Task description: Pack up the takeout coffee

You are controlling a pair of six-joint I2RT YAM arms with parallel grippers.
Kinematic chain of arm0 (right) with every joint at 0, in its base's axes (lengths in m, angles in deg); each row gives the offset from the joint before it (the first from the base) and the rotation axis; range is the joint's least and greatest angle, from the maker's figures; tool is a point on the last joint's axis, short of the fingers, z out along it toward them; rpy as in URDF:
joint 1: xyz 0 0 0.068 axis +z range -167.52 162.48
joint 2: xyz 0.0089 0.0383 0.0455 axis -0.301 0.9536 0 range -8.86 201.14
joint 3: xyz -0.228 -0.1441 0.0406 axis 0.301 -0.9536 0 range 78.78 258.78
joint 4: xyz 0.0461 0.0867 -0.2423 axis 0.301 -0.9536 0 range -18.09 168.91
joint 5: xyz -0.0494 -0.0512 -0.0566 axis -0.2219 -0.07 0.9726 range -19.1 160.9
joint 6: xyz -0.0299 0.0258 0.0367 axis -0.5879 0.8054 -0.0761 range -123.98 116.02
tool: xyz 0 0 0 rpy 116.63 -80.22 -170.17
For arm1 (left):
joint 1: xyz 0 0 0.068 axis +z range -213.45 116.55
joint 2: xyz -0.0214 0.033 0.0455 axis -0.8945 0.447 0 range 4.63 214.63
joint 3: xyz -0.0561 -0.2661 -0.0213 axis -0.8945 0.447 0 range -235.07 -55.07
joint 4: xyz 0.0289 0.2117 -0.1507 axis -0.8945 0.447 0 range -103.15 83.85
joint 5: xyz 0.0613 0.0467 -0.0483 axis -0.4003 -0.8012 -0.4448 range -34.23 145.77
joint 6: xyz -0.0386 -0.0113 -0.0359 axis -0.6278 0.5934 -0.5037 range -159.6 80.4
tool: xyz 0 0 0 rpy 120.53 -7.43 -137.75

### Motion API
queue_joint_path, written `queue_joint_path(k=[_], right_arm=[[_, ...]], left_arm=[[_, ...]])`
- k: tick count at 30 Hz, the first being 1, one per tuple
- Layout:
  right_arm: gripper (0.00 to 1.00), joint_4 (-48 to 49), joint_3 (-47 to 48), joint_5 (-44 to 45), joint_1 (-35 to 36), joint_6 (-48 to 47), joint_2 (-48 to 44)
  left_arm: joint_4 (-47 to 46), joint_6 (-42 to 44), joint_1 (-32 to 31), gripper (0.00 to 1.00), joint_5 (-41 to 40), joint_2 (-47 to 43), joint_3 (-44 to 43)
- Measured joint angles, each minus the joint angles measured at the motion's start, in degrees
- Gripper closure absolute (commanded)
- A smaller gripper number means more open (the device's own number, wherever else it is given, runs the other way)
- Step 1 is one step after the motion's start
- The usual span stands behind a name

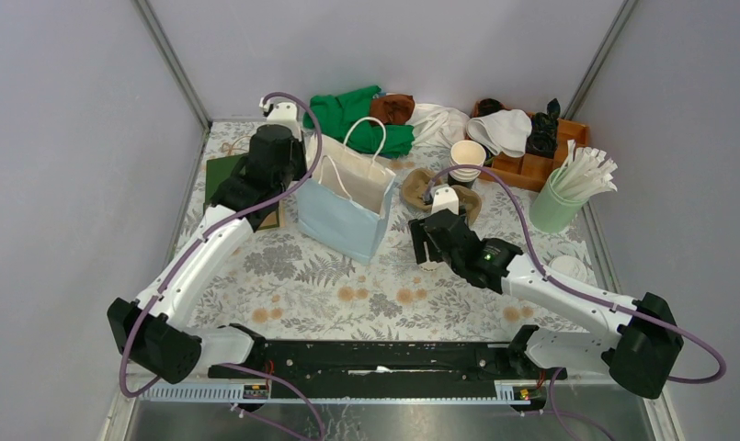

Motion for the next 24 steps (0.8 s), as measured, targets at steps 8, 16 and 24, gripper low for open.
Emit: queue_joint_path(k=[8,16,24], right_arm=[[0.37,-0.9,0.0,-1.6,0.0,1.2,0.0],[0.09,-2.8,0.2,-3.5,0.0,1.6,1.2],[0.0,-6.3,2.4,-3.9,0.0,2.1,1.5]], left_arm=[[0.3,-0.5,0.3,0.99,0.0,-0.5,1.4],[0.0,-1.2,0.6,0.99,0.1,-1.3,3.0],[-0.1,-1.2,0.8,0.99,0.5,-1.6,3.3]])
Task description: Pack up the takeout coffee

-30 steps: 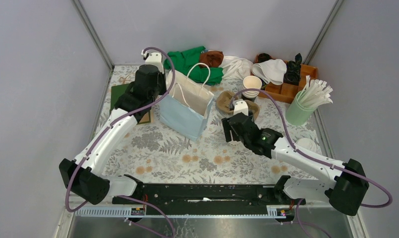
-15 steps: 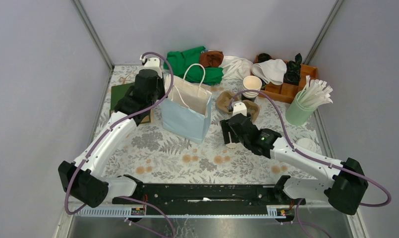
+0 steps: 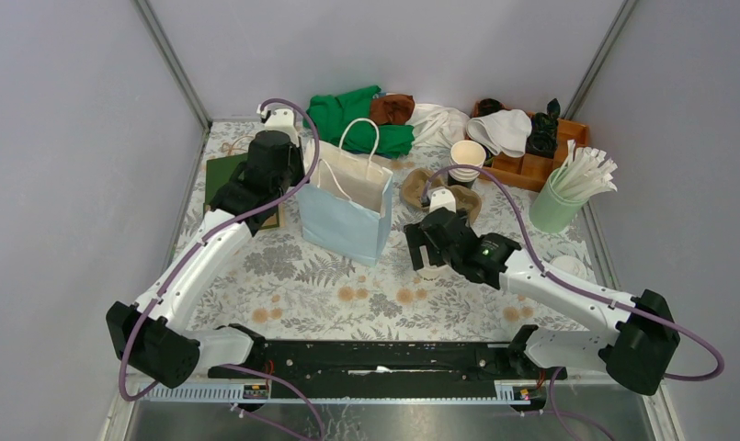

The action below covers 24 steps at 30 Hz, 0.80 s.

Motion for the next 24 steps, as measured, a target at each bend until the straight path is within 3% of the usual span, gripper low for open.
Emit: queue_joint_path(k=[16,24], right_arm=[[0.0,-19.5,14.3,-3.0,-0.2,3.8,6.5],[0.0,-25.6,19.5,-7.3,-4.0,4.9,11.6]], left_arm=[[0.0,-0.1,0.7,0.99,0.7,-0.2,0.0],[-0.8,-0.6,2.4,0.99,1.7,-1.2,1.6]])
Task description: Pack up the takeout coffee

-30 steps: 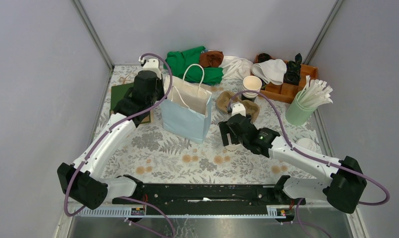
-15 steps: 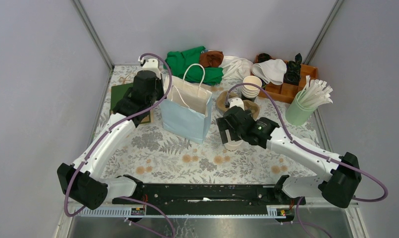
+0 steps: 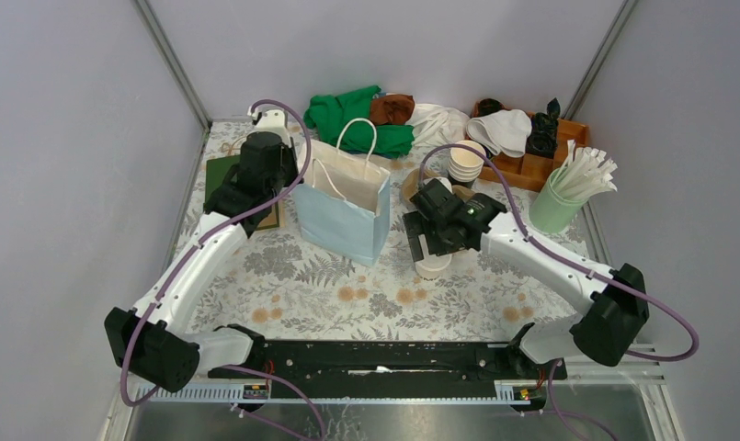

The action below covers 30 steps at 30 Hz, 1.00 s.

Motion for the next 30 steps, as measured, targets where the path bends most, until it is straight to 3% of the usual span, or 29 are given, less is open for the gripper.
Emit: queue_joint_path(k=[15,30], right_arm=[[0.0,-3.2,7.2,-4.4,-2.4,-1.2,8.1],[0.05,-4.6,7.4,-4.4,-2.7,-1.6,10.0]], left_arm=[[-0.2,-0.5,1.3,1.0,2.0,-0.2,0.3],[-0.5,-0.5,1.9,1.0,3.0,-0.2,0.4]])
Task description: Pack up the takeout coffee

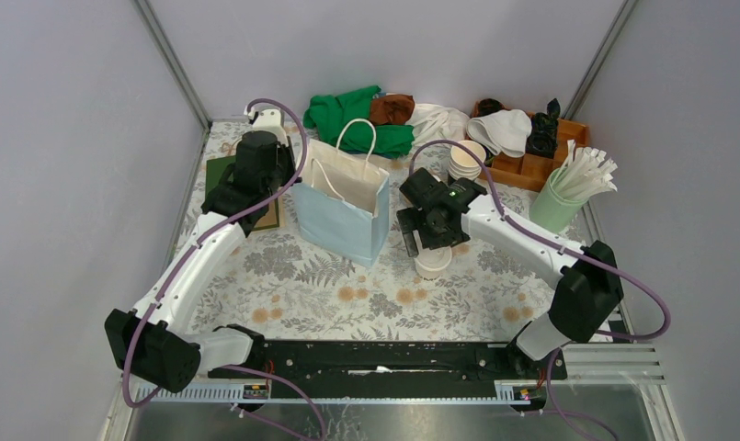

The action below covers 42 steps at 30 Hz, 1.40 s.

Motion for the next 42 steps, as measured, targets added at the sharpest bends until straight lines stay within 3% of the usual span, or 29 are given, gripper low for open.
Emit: queue_joint_path(k=[22,32,42], right_arm=[[0.06,0.5,-0.3,-2.5,-1.0,-0.4,1.5],[0.13,0.4,-0.3,-2.6,-1.3,-0.6,1.5],[0.13,-3.3,4.6,-0.1,-1.3,-1.1,0.0]], left_arm=[[0.0,0.0,0.7,1.0,0.8,0.0,0.0],[-0.3,0.0,0.9,1.0,1.1,-0.5,0.6],[-2.7,-0.1,1.2,1.0,6.6,-1.6,2.3]])
